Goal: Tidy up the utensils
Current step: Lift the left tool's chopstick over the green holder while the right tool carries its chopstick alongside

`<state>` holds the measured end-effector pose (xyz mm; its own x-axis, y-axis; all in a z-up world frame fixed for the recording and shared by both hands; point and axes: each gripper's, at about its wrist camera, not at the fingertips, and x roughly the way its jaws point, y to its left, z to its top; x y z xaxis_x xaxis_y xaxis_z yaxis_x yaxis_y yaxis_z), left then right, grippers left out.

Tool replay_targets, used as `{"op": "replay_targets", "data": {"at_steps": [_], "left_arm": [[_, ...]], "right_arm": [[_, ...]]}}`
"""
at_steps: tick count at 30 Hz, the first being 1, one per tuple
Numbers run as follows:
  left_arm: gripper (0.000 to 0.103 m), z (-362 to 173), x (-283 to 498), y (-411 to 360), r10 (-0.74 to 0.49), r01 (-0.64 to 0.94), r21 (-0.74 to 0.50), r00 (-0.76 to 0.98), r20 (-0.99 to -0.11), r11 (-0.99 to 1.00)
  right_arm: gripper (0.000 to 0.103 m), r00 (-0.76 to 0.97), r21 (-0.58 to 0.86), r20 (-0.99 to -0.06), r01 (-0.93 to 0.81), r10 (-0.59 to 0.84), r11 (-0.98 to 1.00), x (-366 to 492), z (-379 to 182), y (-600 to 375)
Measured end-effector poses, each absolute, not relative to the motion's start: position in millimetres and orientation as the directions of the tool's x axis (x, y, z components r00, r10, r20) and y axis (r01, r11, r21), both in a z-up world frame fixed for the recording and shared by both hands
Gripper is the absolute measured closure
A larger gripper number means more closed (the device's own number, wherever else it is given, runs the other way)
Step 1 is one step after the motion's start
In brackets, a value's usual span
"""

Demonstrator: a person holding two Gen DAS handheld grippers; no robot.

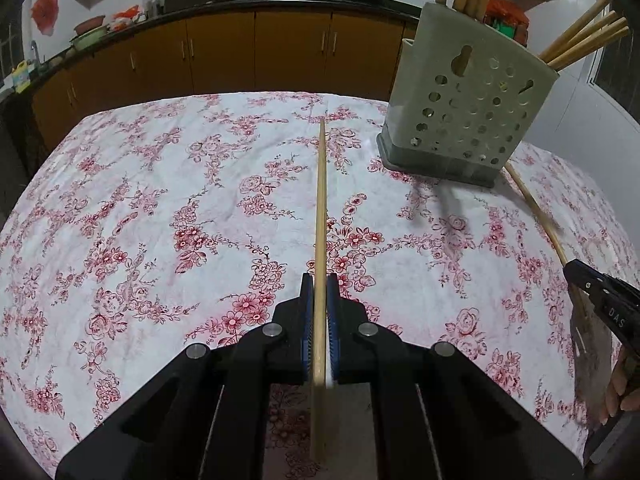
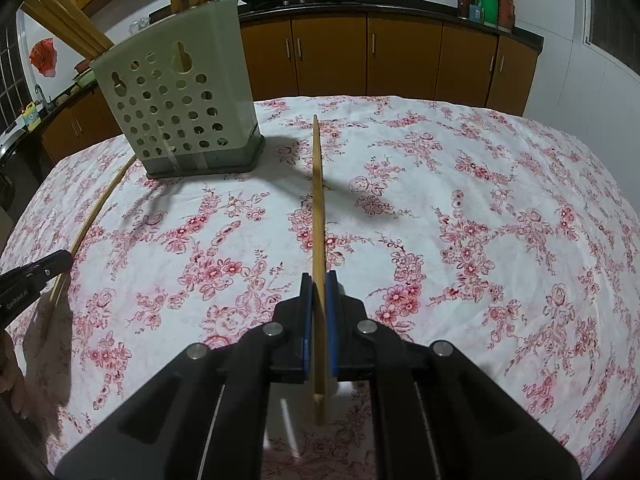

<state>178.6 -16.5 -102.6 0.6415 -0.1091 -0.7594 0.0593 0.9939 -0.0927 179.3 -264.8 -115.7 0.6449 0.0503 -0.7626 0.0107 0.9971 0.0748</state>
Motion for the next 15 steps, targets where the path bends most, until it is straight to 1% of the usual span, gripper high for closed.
{"op": "replay_targets", "data": {"at_steps": [15], "left_arm": [[0.095, -102.3, 178.4, -17.0, -0.113, 0.056, -0.1, 0.642, -0.759, 0.993]], "right_arm": [[0.094, 0.645, 0.075, -0.763, 0.01, 0.051, 0.997, 179.1, -115.7, -265.1]]}}
